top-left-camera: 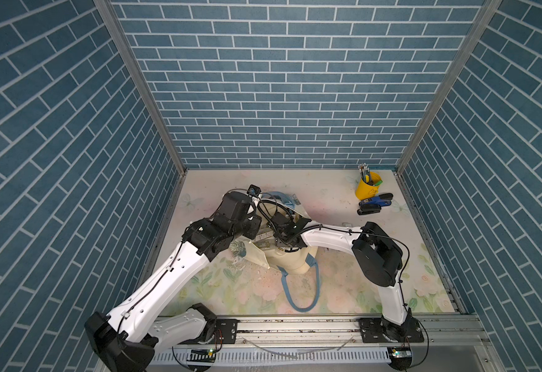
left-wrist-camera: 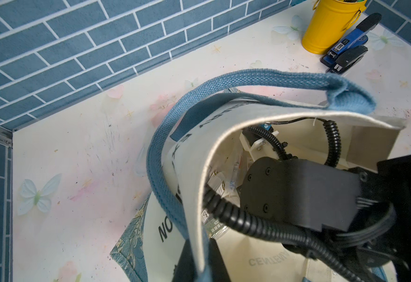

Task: Take out the compass set from the canvas bag
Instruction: Pick up the compass set from the canvas bag.

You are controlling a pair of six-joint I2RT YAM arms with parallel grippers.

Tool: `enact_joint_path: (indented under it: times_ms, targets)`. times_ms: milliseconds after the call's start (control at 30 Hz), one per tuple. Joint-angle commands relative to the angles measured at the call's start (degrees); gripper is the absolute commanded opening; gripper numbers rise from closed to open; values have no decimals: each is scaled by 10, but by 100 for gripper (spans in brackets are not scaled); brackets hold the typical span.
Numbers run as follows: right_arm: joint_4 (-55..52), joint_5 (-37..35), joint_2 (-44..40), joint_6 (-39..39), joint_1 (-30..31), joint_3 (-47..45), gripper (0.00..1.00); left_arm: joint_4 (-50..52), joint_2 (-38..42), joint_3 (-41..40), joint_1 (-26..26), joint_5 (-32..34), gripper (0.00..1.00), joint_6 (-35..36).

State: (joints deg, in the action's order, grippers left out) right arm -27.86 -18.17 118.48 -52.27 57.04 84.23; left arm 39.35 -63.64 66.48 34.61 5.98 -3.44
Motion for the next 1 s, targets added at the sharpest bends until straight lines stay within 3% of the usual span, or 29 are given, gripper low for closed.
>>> enact_joint_path:
  times_ms: [0, 367, 600, 767, 967]
  targets:
    - [2, 19, 21, -10, -7, 38, 71, -26, 14, 2, 5, -29, 0, 5]
    - [-6, 4, 23, 13, -17, 38, 50, -26, 13, 2, 6, -26, 0, 7]
    - [-25, -5, 32, 24, -17, 48, 49, -26, 13, 2, 5, -24, 0, 7]
    - [-48, -4, 55, 33, -16, 70, 57, -25, 13, 1, 5, -24, 0, 8]
    - [-56, -6, 66, 39, -16, 80, 57, -25, 13, 1, 5, -22, 0, 8]
